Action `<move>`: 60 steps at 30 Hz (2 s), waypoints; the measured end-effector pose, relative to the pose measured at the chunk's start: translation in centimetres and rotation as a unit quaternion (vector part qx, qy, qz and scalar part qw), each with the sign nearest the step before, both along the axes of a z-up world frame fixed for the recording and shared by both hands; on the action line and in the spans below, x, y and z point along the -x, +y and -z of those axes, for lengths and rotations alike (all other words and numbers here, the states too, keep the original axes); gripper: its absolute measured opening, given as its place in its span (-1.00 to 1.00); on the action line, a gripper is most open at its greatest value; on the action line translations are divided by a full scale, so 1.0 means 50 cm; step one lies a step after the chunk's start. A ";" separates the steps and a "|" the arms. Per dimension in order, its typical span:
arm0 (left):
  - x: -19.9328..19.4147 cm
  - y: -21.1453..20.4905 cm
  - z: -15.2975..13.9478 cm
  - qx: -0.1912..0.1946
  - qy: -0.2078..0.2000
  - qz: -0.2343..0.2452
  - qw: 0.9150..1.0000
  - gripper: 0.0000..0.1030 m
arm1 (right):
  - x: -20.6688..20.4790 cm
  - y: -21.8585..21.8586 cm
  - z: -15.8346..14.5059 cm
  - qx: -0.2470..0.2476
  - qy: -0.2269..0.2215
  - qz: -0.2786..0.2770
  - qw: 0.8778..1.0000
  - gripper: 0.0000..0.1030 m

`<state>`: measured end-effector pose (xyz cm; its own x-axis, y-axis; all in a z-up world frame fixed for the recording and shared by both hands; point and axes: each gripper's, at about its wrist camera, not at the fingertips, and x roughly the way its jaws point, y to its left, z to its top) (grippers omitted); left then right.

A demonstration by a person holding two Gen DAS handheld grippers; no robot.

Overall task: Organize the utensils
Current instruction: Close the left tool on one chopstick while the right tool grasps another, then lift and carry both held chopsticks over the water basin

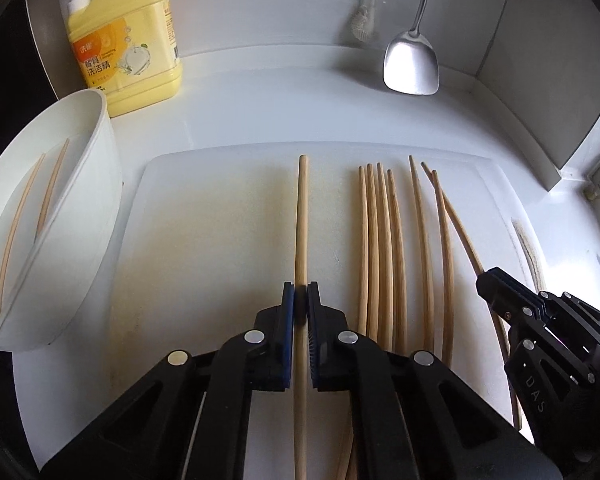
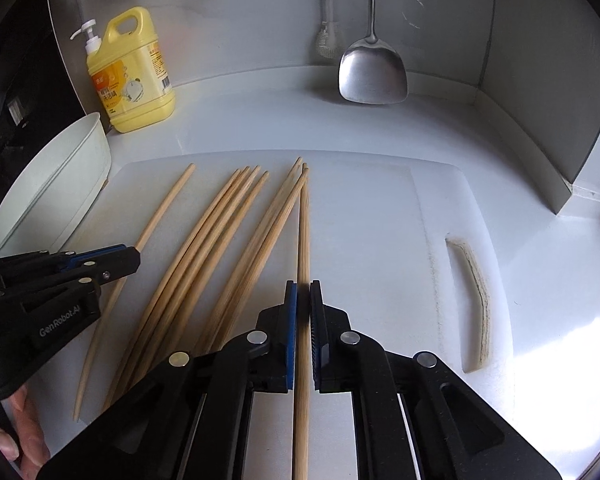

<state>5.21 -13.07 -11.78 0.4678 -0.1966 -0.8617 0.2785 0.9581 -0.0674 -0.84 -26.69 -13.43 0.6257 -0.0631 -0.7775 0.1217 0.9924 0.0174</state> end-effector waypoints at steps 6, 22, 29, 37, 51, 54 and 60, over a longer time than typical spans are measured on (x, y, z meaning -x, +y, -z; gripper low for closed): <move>-0.009 0.031 -0.057 0.010 -0.003 -0.018 1.000 -0.87 | -0.003 -0.034 -0.051 -0.022 -0.027 0.012 0.999 -0.88; -0.037 0.331 -0.228 0.028 -0.043 -0.136 0.989 -0.87 | -0.094 0.220 -0.231 -0.088 -0.074 -0.122 0.986 -0.88; -0.121 0.515 -0.218 0.011 -0.050 -0.149 0.987 -0.86 | -0.214 0.433 -0.221 -0.104 -0.062 -0.154 0.981 -0.88; -0.195 0.607 -0.162 0.025 -0.026 -0.133 0.990 -0.86 | -0.308 0.561 -0.173 -0.097 -0.034 -0.152 0.983 -0.88; -0.260 0.624 -0.078 0.031 0.014 -0.112 0.993 -0.86 | -0.386 0.601 -0.084 -0.089 0.033 -0.122 0.988 -0.88; -0.270 0.618 -0.061 0.023 0.026 -0.108 0.994 -0.86 | -0.392 0.603 -0.068 -0.094 0.049 -0.116 0.988 -0.88; -0.277 0.611 -0.037 0.010 0.040 -0.108 0.993 -0.86 | -0.397 0.596 -0.047 -0.097 0.068 -0.106 0.987 -0.88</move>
